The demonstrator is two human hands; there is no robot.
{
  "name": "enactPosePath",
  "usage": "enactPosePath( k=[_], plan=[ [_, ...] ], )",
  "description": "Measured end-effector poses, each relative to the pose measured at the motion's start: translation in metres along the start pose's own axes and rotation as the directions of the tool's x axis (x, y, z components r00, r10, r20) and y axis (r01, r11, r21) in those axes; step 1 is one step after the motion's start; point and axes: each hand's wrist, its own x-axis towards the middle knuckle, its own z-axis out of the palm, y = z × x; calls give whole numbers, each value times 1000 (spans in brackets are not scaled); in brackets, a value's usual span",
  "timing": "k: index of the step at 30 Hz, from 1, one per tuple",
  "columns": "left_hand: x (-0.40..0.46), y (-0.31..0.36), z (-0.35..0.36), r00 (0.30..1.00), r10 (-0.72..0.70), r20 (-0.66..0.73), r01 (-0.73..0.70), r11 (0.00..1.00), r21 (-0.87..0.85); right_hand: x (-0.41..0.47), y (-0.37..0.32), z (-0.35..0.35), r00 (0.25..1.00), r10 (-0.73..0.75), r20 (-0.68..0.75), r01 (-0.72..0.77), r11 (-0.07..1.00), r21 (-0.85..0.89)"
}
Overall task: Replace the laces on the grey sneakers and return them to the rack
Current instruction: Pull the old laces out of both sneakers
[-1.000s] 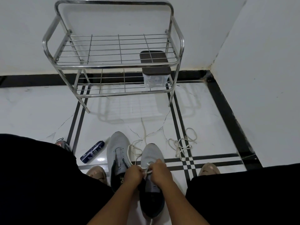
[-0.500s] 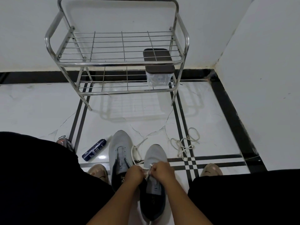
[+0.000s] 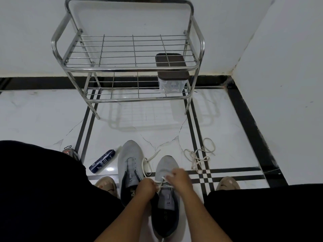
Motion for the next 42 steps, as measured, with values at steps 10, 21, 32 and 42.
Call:
enactPosePath(
  k=[10,21,32,42],
  plan=[
    [-9,5,-6,999,31,38,-35,992,117,24,13,-44,874,404,-270,-186,792,582],
    [-22,18,-3,954,272,129,-301,866,400,-17,22,19,941,319,116,-312,947,-81],
    [-20,20,7,947,290,140,-322,832,453,-7,35,21,943,304,135,-304,952,-22],
    [-16,20,16,930,345,-123,-220,794,567,-4,37,24,960,231,155,-229,973,-33]
  ],
)
